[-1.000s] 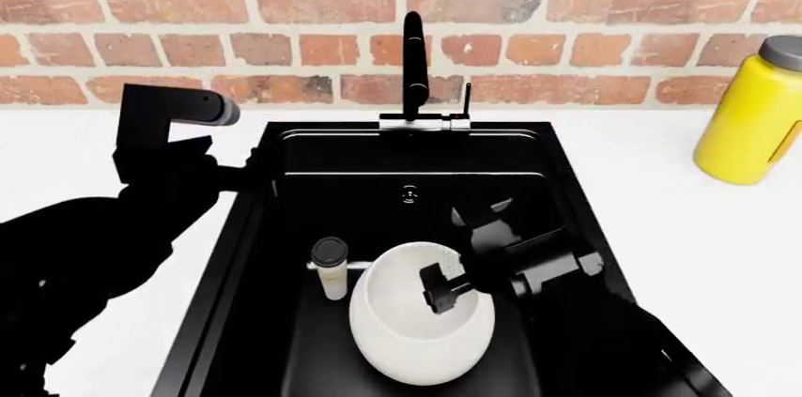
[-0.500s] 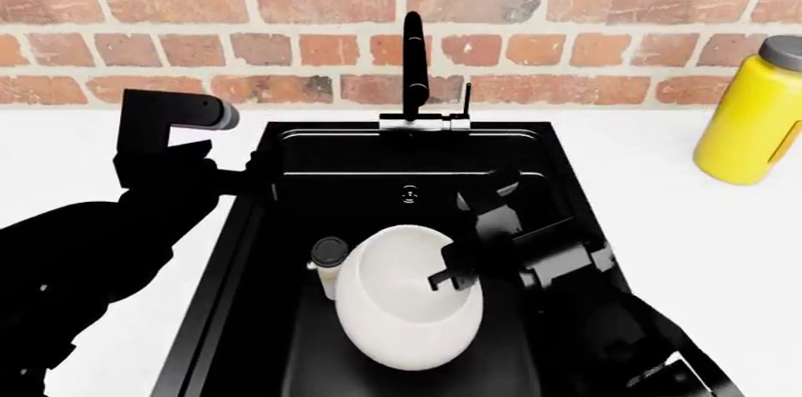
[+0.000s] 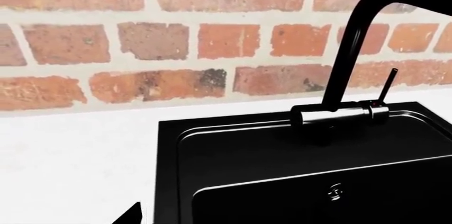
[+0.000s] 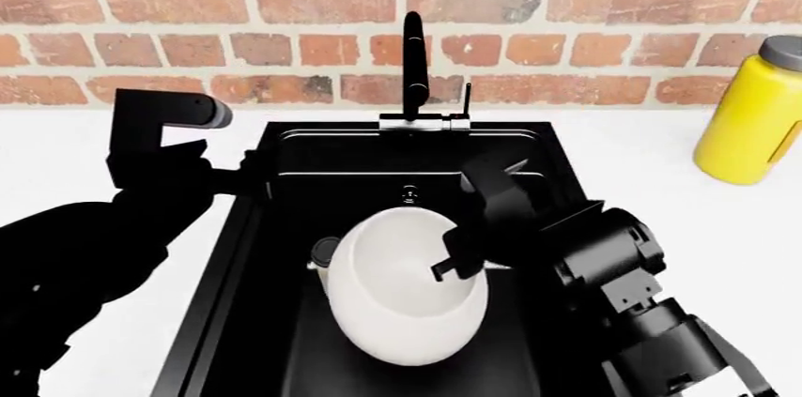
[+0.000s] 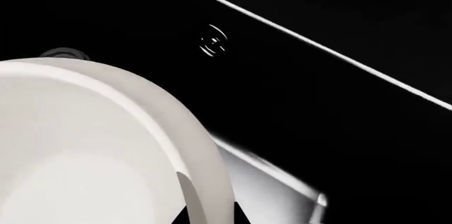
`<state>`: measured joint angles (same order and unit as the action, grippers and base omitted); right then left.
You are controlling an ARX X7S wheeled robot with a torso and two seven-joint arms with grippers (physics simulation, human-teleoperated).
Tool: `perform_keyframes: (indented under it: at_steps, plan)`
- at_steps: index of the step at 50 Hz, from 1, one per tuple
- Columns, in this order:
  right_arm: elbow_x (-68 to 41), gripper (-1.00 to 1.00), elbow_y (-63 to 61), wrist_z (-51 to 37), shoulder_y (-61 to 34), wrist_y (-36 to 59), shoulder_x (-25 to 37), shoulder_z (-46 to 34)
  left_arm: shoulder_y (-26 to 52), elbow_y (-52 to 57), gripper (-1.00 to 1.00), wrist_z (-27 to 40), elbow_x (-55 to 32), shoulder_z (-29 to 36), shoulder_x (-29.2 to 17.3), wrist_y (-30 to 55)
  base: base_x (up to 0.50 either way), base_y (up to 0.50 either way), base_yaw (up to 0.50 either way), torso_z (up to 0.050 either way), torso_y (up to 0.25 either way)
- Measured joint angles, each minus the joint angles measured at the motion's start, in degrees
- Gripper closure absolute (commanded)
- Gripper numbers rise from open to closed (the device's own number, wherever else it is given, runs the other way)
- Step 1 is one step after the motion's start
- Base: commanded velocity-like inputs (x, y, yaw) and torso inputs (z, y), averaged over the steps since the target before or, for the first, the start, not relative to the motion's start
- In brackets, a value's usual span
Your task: Pick the cup and bowl from the sink and place them on the counter for drying.
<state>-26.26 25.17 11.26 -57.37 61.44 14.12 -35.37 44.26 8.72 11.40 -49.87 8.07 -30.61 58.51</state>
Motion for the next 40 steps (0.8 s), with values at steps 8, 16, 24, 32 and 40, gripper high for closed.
perform_keyframes:
  at_steps: [8,16,24,32,40]
  plan:
    - [-2.41,1.00,-10.74,-2.45,0.50,6.62,2.58,2.25,-0.21,0.21,-1.00,0.11,-0.28,-0.34,-0.35,-0.03,0.00,0.00,0.00,0.000,0.000]
    - [-5.00,1.00,-19.56,-4.75,0.67,12.57,4.90,5.77,-0.60,0.48,-1.00,0.34,-0.52,-0.50,-0.34,-0.19,0.00,0.00,0.00,0.000,0.000]
    - [-7.39,1.00,-26.39,-7.38,0.51,17.90,6.76,10.81,-1.06,0.62,-1.00,0.39,-0.66,-0.65,-0.42,-0.52,0.00,0.00,0.00,0.000,0.000]
    - [-11.24,1.00,-30.97,-10.70,-1.51,23.27,9.12,15.94,-1.48,0.85,-1.00,0.43,-0.94,-0.97,-0.64,-0.77,0.00,0.00,0.00,0.000,0.000]
    - [-21.79,1.00,-31.86,-18.38,-5.35,26.05,13.92,18.33,-1.82,1.13,-1.00,0.51,-1.20,-1.27,-0.92,-0.93,0.00,0.00,0.00,0.000,0.000]
